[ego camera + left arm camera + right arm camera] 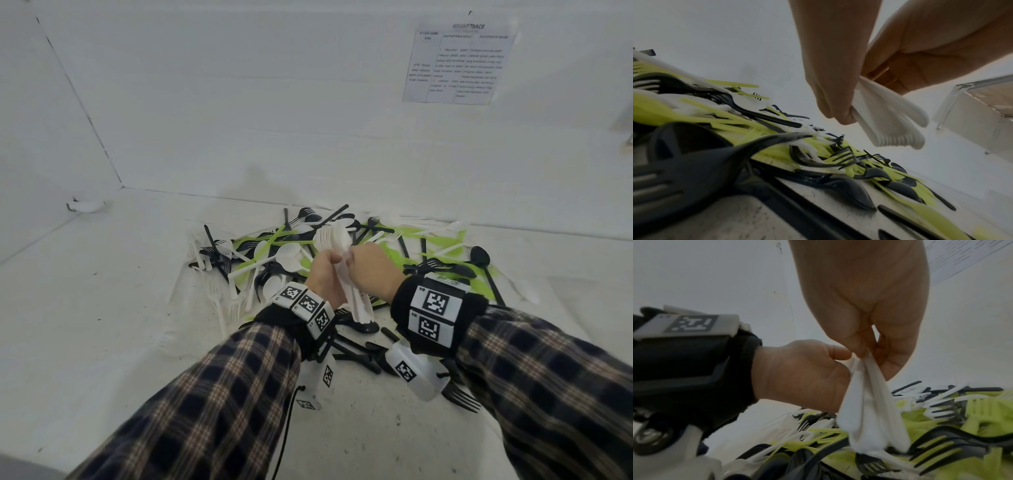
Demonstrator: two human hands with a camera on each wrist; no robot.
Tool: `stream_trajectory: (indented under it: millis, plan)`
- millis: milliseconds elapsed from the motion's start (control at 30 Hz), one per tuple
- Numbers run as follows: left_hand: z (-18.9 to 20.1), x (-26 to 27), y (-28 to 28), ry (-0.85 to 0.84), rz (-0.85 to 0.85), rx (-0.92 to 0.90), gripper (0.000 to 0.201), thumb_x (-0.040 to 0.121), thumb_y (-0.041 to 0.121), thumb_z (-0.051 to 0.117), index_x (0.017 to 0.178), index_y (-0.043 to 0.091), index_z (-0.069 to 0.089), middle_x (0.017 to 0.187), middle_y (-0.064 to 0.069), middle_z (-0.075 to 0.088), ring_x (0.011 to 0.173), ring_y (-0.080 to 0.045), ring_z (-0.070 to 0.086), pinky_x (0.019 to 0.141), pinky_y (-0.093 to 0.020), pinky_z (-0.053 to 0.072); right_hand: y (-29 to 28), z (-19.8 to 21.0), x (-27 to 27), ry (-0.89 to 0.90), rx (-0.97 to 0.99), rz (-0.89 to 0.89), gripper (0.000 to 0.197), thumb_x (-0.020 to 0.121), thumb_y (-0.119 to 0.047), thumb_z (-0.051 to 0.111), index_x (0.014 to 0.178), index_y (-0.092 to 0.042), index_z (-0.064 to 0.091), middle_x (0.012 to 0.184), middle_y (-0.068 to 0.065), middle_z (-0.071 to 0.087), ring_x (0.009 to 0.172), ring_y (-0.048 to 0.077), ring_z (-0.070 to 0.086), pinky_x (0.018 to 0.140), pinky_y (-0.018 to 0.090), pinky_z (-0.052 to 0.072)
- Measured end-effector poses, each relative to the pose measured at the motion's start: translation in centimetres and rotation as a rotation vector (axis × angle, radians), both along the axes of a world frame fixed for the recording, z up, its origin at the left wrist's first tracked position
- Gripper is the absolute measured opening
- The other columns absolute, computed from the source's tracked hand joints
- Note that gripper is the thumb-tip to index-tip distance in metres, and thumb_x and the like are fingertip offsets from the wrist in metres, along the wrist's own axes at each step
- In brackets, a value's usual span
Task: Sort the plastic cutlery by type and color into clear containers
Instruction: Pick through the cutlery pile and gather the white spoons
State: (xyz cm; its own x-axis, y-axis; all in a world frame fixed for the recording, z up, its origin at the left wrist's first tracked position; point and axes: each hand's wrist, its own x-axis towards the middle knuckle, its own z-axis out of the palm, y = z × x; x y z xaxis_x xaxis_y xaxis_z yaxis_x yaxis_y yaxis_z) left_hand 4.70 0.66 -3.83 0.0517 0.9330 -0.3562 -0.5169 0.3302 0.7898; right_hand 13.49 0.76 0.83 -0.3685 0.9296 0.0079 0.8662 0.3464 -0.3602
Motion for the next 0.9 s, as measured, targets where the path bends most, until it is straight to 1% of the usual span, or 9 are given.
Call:
stream_trajectory:
  millis: [67,100,200,267,333,433,667,833,900]
  plan:
    - [0.5,-0.2,-0.3,-0.067,0.080,-0.080,0.032,0.089,0.010,0.033,0.105,-0.003,0.058,0.085,-0.012,0.067,0.080,-0.020,0.064,0.068,-0.033,0.050,0.3,-0.3,0.0,0.027,-0.019,-0.001,0.036,0.094,-0.005,0.038,0.059,-0.011,0.031,0.062,0.003,0.035,0.078,0.020,0.040,0.061,0.025,0.020]
    - [0.8,-0.2,-0.5,-0.080,0.094,-0.107,0.034,0.089,0.013,0.031,0.104,-0.002,0.058,0.090,-0.015,0.063,0.082,-0.025,0.061,0.069,-0.035,0.047,0.4,-0.4,0.0,0.080,-0.028,0.003,0.030,0.093,-0.005,0.040,0.063,-0.008,0.037,0.064,0.005,0.039,0.077,0.021,0.041,0.060,0.025,0.019]
    - [1.3,-0.2,-0.8,-0.146,0.082,-0.090,0.035,0.092,0.014,0.023,0.094,0.001,0.056,0.087,-0.015,0.061,0.078,-0.025,0.058,0.068,-0.035,0.044,0.4,-0.7,-0.1,0.183,-0.028,0.001,0.019,0.092,-0.008,0.046,0.098,0.005,0.059,0.089,0.016,0.061,0.092,0.030,0.054,0.075,0.029,0.035]
    - [1.4,-0.3,-1.0,-0.167,0.053,-0.078,0.035,0.092,0.014,0.023,0.092,0.001,0.055,0.077,-0.014,0.064,0.069,-0.024,0.062,0.066,-0.035,0.044,0.4,-0.7,0.1,0.293,-0.022,-0.060,0.029,0.090,-0.011,0.055,0.116,0.001,0.056,0.103,0.015,0.064,0.102,0.026,0.056,0.084,0.026,0.039]
    - [1.4,-0.4,-1.1,-0.152,0.037,-0.066,0.033,0.091,0.014,0.024,0.090,0.002,0.055,0.064,-0.010,0.065,0.057,-0.021,0.063,0.062,-0.033,0.045,0.5,-0.9,0.3,0.375,-0.004,-0.092,0.026,0.086,-0.012,0.061,0.110,-0.002,0.060,0.097,0.009,0.062,0.093,0.020,0.055,0.077,0.019,0.037]
    - [1.4,-0.6,-1.2,-0.141,0.005,-0.061,0.031,0.091,0.018,0.027,0.092,0.004,0.055,0.072,-0.010,0.061,0.057,-0.019,0.062,0.058,-0.028,0.049,0.6,-1.1,0.2,0.376,0.006,-0.053,0.022,0.086,-0.013,0.061,0.105,-0.004,0.065,0.092,0.005,0.059,0.085,0.012,0.048,0.068,0.014,0.030]
    - [0.9,-2.4,-1.3,-0.141,0.034,-0.043,0.020,0.090,0.024,0.032,0.090,0.012,0.048,0.074,-0.001,0.050,0.060,-0.015,0.053,0.058,-0.025,0.043,0.6,-1.1,-0.6,0.311,-0.025,0.109,0.035,0.083,-0.012,0.063,0.118,-0.014,0.064,0.091,-0.003,0.058,0.087,0.009,0.049,0.063,0.017,0.028]
    - [1.6,-5.3,-1.9,-0.053,0.132,-0.043,0.024,0.089,0.022,0.036,0.101,0.004,0.048,0.082,-0.007,0.054,0.069,-0.018,0.054,0.063,-0.029,0.046,0.3,-0.3,-2.9,0.298,-0.099,0.217,0.031,0.093,-0.023,0.053,0.123,-0.018,0.061,0.101,0.003,0.066,0.095,0.016,0.057,0.073,0.019,0.034]
    - [2.0,-7.4,-2.0,0.005,0.217,-0.090,0.016,0.087,0.022,0.041,0.087,0.007,0.047,0.073,-0.004,0.050,0.062,-0.017,0.047,0.058,-0.029,0.042,0.2,-0.5,-4.0,0.342,-0.140,0.177,0.031,0.095,-0.024,0.048,0.121,-0.012,0.061,0.100,0.003,0.064,0.097,0.017,0.056,0.077,0.021,0.037]
